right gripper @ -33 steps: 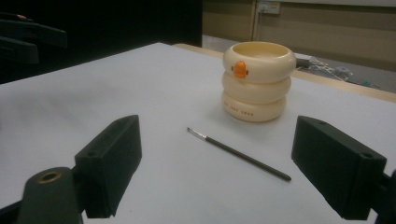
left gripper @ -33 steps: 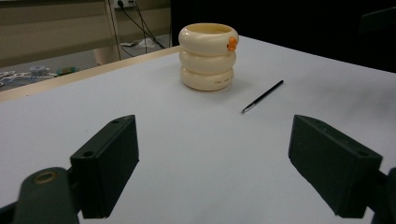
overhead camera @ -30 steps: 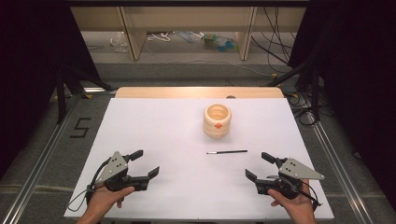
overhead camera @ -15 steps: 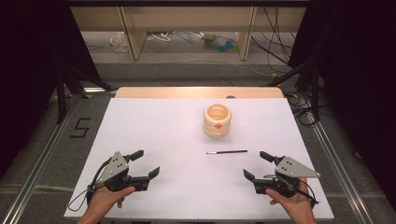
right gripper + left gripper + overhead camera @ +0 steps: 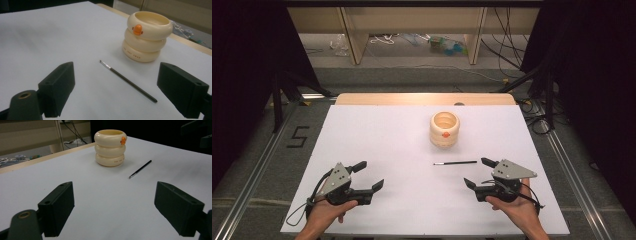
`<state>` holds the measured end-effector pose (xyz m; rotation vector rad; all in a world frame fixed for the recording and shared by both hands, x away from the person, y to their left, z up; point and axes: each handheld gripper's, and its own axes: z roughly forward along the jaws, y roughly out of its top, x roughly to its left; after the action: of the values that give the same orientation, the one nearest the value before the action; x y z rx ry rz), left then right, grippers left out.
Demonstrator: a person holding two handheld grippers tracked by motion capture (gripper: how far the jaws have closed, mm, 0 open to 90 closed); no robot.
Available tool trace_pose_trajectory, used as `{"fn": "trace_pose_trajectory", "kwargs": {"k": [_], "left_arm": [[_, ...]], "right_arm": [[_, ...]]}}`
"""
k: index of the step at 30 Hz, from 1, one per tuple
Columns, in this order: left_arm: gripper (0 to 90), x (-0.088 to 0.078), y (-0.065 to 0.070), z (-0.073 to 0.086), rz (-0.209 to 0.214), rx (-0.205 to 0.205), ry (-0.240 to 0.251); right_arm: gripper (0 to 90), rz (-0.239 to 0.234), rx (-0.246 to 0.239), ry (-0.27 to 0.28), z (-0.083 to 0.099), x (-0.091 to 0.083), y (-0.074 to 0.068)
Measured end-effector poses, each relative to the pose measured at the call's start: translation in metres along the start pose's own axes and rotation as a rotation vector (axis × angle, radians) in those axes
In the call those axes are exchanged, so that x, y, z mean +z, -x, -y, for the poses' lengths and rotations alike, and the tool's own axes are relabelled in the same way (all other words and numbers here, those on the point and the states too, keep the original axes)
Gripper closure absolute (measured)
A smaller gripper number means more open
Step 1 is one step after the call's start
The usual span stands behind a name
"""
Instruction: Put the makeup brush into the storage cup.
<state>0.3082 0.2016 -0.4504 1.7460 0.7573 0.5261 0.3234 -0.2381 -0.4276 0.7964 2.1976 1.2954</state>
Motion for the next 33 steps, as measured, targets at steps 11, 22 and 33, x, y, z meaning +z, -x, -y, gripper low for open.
{"fn": "trace_pose_trajectory", "kwargs": {"k": [11,22,33], "left_arm": [[16.2,0.000,0.000,0.000,0.001,0.001,-0.005],[16.3,0.001,0.002,0.000,0.002,-0.006,-0.005],[16.2,0.001,0.002,0.000,0.006,0.005,-0.007]], "right_arm": [[17.5,-0.017,-0.069,-0.122,-0.021,0.032,0.006],[23.3,-0.092,-0.070,-0.272,-0.042,0.063,0.020],[26.8,-0.121,-0.089,-0.374,-0.043,0.089,0.032]]}}
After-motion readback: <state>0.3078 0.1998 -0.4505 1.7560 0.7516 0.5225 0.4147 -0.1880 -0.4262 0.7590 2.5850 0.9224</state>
